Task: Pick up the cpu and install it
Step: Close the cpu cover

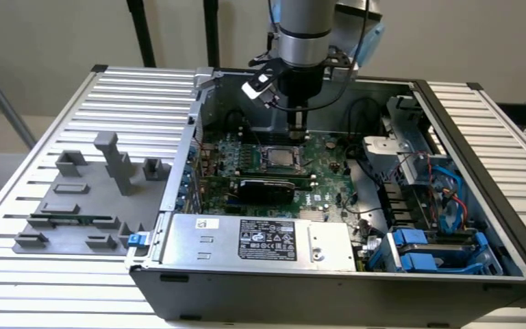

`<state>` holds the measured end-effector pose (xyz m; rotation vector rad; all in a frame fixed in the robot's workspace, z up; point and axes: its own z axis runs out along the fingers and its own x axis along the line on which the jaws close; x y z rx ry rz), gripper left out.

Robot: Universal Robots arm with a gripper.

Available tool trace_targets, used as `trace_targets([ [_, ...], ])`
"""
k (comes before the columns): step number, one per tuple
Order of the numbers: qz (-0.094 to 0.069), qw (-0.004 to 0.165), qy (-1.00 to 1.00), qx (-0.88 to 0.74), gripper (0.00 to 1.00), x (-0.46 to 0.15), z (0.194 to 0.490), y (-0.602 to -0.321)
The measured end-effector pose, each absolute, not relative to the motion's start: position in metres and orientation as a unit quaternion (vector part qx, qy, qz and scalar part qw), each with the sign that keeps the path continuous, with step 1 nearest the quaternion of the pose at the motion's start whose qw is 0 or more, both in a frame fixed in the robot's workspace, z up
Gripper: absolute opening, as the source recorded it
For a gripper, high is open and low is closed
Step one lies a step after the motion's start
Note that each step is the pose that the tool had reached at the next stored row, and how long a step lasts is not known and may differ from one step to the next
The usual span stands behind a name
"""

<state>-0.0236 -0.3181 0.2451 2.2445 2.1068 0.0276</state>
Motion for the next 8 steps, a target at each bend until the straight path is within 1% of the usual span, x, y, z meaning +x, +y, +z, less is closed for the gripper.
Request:
trace_targets([
  [4,0.008,0.029,0.684,0.729,0.11,-0.005,0.261,-0.320],
  [8,0.008,0.027,0.684,0.729,0.11,0.013,0.266,-0.321],
])
